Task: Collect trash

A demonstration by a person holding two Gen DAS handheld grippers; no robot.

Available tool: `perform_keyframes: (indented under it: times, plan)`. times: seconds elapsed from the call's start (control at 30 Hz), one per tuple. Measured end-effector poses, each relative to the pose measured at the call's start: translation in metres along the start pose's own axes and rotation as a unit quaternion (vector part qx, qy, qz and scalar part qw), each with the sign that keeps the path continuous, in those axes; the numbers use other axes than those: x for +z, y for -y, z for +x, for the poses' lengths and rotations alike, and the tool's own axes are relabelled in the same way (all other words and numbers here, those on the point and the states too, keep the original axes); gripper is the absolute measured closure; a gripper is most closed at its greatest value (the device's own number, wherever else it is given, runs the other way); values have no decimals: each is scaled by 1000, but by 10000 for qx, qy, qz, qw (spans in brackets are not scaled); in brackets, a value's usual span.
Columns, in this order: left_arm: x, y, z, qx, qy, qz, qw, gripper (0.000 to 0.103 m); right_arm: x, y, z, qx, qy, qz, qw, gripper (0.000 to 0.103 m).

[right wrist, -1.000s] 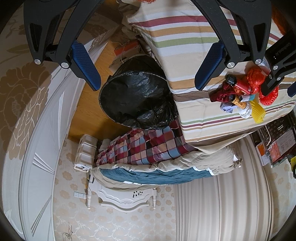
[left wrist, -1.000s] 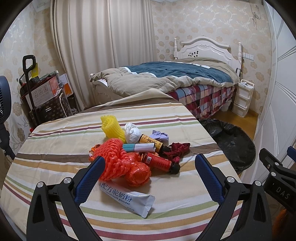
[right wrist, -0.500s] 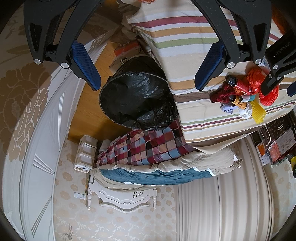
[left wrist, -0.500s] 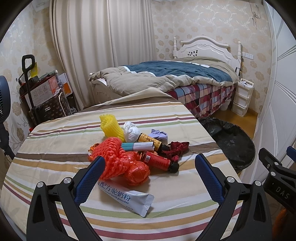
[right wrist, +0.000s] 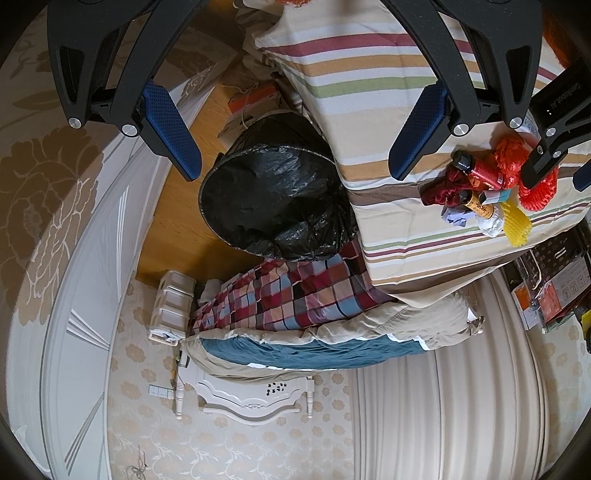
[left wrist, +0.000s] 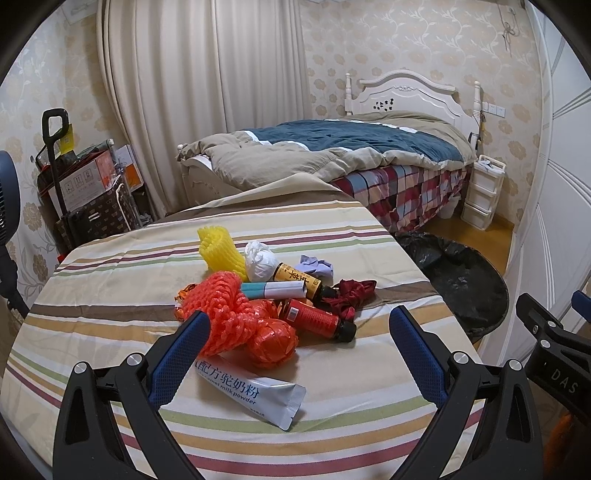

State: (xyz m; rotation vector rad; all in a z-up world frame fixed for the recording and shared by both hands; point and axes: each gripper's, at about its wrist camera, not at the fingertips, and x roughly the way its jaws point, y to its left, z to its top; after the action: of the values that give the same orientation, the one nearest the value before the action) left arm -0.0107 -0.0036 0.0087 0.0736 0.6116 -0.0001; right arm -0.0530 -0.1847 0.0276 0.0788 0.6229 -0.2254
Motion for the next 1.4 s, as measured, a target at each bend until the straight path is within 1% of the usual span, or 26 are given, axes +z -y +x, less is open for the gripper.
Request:
perform_keyframes:
  times: [0.23, 0.4, 0.5, 0.57, 0.63, 0.7, 0.93, 0.97, 1.03, 1.1, 1.27, 1.4]
  plan:
    - [-10, -3, 5, 27, -69, -23, 10000, 6, -5, 3, 1, 5, -69, 9, 10000, 4]
    - [-21, -17, 7, 84, -189, -122, 9997, 6, -8, -1, 8, 37, -174, 6, 9998, 4]
    - [-20, -30, 6, 122, -243, -177, 9995, 6, -9, -4, 10, 59, -195, -10, 9998, 5]
    - [-19, -38, 7, 168, -281, -196, 9993, 7, -11, -8, 12, 75, -224, -53, 9997, 6]
    - [-21, -45, 8, 209, -335, -220, 9990, 7, -12, -12, 15, 135, -307, -88, 9994, 16]
    - [-24, -51, 11, 243, -404, -272, 9985, 7, -14, -16, 20, 222, -415, -97, 9988, 21]
    - [-12, -56, 26, 278, -560, -254, 9977, 7, -15, -24, 29, 315, -528, -116, 9980, 21]
    - [-11, -58, 29, 291, -584, -253, 9975, 8, -14, -25, 30, 322, -528, -115, 9980, 21]
    - [-10, -64, 33, 286, -640, -291, 9971, 13, -13, -27, 32, 337, -532, -123, 9979, 21]
    - [-9, -69, 40, 205, -768, -358, 9962, 20, -12, -31, 35, 360, -545, -149, 9978, 21]
    - [-14, -78, 43, 129, -925, -386, 9949, 24, -15, -42, 43, 473, -663, -198, 9965, 21]
    - [-15, -92, 47, 101, -1026, -562, 9931, 26, -17, -51, 47, 546, -719, -277, 9955, 21]
